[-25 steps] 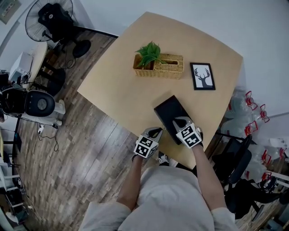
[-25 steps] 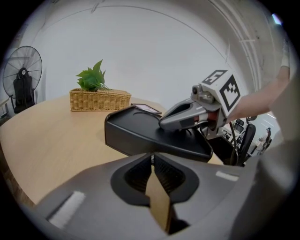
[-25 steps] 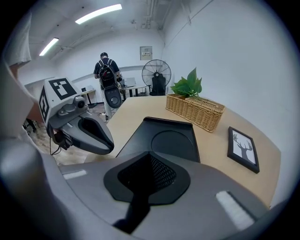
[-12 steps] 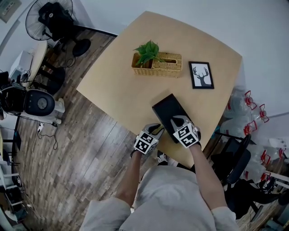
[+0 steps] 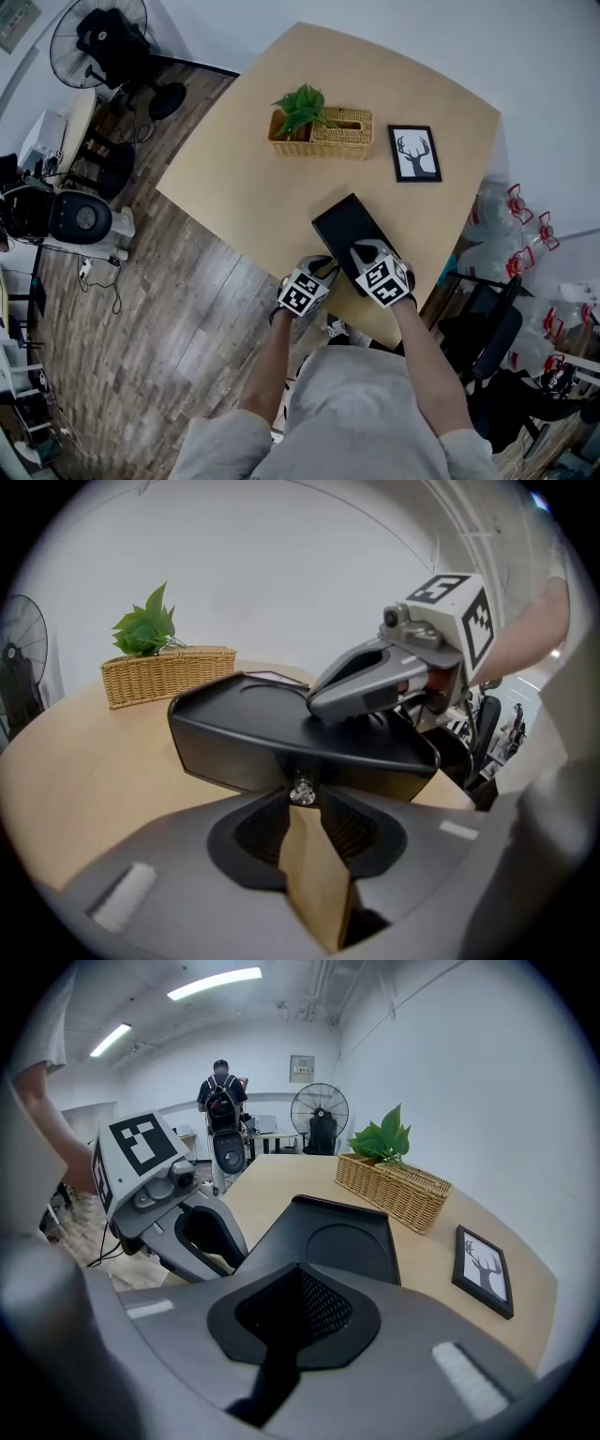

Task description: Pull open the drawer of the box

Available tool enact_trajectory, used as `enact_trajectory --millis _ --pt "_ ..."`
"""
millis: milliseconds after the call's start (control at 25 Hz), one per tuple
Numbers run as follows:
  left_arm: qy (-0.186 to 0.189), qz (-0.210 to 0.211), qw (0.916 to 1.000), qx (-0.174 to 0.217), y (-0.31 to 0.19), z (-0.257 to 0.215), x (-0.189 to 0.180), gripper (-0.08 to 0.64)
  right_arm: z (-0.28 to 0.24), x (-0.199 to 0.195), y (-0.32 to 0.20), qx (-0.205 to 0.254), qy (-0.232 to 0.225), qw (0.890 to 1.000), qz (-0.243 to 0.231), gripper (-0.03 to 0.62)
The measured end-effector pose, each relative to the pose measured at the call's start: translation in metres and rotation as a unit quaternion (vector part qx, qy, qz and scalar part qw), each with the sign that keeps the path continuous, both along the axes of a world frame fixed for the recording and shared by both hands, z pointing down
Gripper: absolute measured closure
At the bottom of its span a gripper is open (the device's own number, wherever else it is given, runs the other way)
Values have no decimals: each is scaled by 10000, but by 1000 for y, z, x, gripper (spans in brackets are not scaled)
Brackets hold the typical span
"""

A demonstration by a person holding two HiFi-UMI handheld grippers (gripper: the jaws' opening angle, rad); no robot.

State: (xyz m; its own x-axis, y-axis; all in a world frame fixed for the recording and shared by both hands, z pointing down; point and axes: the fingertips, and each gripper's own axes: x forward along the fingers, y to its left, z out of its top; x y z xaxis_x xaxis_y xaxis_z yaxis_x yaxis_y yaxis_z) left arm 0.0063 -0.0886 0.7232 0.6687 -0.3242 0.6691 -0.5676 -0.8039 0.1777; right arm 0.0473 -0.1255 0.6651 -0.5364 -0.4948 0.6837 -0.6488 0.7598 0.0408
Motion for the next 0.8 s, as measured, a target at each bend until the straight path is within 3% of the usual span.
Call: enact_trajectory --millis 800 --pt "159 19 9999 -37 -4 5 0 434 1 0 1 -5 15 10000 -5 591"
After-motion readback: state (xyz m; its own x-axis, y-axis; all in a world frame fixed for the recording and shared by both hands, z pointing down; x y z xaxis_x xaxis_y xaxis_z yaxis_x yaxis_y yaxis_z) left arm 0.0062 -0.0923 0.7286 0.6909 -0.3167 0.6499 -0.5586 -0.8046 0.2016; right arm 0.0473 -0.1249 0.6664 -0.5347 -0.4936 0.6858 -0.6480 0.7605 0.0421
